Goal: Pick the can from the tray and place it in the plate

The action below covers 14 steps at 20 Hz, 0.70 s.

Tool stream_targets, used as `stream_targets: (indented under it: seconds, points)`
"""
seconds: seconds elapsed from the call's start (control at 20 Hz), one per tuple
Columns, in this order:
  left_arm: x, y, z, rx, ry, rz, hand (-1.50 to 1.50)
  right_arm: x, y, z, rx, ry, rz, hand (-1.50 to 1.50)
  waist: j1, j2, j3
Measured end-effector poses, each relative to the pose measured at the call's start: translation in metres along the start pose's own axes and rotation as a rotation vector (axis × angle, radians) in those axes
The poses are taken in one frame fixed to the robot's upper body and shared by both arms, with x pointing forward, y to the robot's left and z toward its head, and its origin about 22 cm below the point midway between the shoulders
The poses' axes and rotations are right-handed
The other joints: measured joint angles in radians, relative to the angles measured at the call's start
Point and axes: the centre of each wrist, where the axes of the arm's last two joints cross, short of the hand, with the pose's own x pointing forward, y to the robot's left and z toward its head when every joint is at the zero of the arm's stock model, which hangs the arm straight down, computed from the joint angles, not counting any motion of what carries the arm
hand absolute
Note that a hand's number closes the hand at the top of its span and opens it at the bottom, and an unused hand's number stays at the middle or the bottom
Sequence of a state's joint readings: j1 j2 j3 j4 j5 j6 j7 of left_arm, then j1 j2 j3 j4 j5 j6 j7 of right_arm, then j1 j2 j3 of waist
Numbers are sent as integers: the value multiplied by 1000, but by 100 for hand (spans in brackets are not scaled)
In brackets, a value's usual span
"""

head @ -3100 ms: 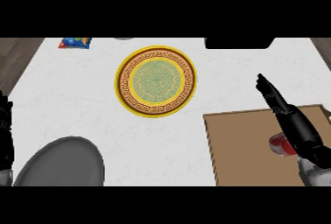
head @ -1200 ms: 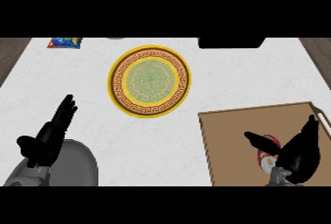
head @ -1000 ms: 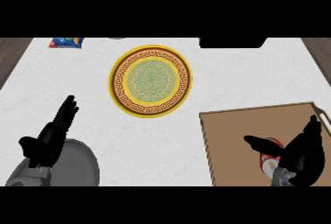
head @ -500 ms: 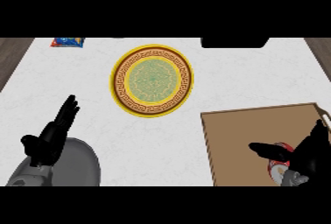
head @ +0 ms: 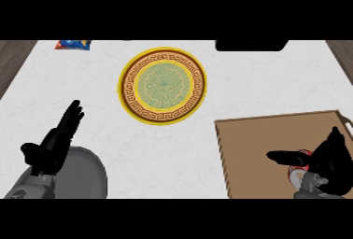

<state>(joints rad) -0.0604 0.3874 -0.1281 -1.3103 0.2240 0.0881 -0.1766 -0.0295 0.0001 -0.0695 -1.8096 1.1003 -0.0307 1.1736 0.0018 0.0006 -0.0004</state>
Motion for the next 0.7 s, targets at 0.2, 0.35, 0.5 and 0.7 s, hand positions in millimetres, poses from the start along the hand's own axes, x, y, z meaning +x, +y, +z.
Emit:
stream_targets:
  seconds: [0.2,0.35,0.5,0.7]
  points:
    - [1,-8,-2,2,-2,1,0,-4,5,-10,1,37,34,-150,0,0,0]
    - [0,-5,-1,-2,2,1,0,-7,13,-17,8,54,54,-150,0,0,0]
    - [4,-3,-5,-8,3,4,0,-14,18,-23,55,48,53,150,-1,-1,0]
    - [3,-10,-4,-2,-1,4,0,-13,26,-28,90,27,64,150,-1,-1,1]
